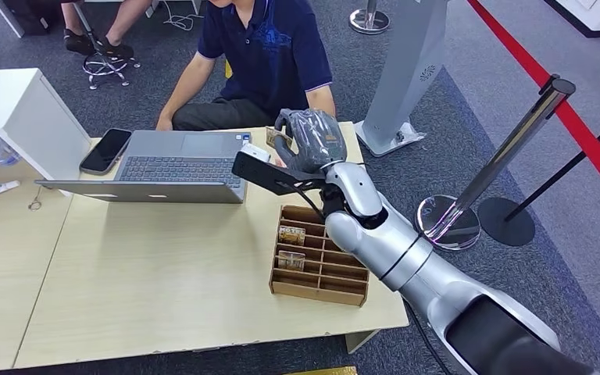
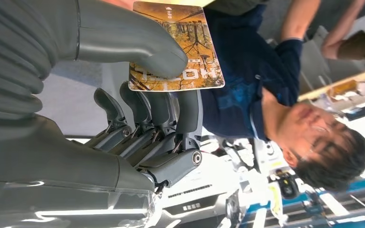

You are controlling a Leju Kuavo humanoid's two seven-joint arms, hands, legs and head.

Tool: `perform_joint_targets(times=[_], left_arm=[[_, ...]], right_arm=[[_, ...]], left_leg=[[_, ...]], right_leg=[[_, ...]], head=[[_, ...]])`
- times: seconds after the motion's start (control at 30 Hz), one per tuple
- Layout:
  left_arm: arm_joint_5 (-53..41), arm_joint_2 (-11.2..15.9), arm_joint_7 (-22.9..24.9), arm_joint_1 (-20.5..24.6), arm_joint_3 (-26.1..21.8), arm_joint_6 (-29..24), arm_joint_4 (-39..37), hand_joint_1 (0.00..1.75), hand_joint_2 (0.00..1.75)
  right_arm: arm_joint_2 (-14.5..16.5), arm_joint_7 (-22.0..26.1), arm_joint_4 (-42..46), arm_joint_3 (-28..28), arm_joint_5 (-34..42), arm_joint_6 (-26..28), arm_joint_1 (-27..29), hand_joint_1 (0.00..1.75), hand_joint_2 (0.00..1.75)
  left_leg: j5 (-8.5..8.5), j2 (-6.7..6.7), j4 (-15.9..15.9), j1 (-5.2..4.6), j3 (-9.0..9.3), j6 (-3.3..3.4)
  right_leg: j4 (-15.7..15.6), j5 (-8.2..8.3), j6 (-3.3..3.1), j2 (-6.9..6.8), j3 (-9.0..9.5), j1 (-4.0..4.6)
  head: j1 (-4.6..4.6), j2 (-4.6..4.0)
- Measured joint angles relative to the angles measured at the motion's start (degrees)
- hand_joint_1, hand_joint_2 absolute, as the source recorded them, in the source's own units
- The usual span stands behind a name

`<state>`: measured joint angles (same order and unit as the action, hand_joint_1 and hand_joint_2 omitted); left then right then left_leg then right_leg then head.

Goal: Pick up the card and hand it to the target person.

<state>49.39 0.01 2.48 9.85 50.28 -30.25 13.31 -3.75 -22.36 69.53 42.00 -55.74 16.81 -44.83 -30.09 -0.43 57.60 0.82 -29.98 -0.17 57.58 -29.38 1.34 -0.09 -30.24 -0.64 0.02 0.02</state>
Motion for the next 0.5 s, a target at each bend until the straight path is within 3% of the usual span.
perform_joint_targets(times=[0.43,0.47,0.5], left_arm=[[-1.5,-0.1,0.8,1.3,1.4,0.4,0.0,0.00,0.00],[-1.5,-0.1,0.8,1.3,1.4,0.4,0.0,0.00,0.00],[-1.6,-0.1,0.9,1.3,1.4,0.4,0.0,0.00,0.00]], right_arm=[[3.3,0.5,-16.6,1.7,-5.0,4.1,-2.1,1.34,1.75],[3.4,0.4,-17.2,1.8,-5.3,4.2,-2.1,1.14,1.75],[3.4,0.3,-17.8,1.8,-5.5,4.2,-2.1,0.81,1.75]], left_leg=[[0.00,0.01,0.0,0.00,0.01,-0.01],[0.00,0.02,0.0,0.00,0.01,-0.01],[0.00,0.02,0.0,0.00,0.02,-0.01]], right_leg=[[0.0,-0.01,0.00,0.03,-0.02,0.00],[0.0,-0.01,0.00,0.03,-0.02,0.00],[0.0,0.00,0.00,0.04,-0.02,0.00]], head=[[0.01,0.00],[0.00,0.00],[0.00,0.00]])
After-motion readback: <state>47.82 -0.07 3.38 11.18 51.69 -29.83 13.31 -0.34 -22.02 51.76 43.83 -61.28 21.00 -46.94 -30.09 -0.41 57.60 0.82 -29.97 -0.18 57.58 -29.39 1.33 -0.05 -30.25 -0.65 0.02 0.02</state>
